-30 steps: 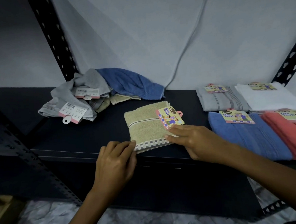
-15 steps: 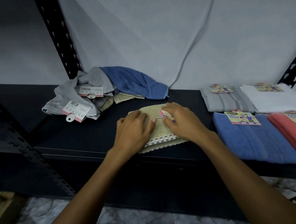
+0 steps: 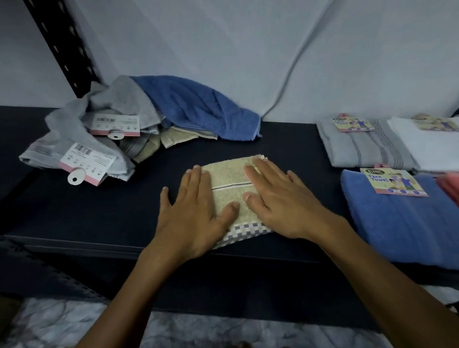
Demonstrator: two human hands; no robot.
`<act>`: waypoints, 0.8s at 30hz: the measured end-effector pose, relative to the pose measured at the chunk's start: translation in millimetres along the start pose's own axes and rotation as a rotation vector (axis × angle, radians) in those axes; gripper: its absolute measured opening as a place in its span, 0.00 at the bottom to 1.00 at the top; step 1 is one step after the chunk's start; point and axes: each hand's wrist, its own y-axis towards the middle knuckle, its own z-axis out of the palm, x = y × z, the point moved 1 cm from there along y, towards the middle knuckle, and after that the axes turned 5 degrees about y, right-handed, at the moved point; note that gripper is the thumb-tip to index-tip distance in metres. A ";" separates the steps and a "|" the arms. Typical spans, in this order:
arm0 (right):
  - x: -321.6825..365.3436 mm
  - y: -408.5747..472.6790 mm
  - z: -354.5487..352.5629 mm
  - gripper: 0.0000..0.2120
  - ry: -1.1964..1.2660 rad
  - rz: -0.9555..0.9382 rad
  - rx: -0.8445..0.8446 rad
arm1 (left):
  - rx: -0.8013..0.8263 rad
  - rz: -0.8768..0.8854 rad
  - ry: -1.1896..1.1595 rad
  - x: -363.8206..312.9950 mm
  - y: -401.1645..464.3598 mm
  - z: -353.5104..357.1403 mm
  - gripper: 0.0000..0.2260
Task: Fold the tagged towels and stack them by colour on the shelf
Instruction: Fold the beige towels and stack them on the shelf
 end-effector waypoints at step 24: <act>2.4 -16.5 -8.1 0.20 0.038 0.120 -0.927 | -0.525 -0.095 -0.299 4.2 -6.0 6.4 0.17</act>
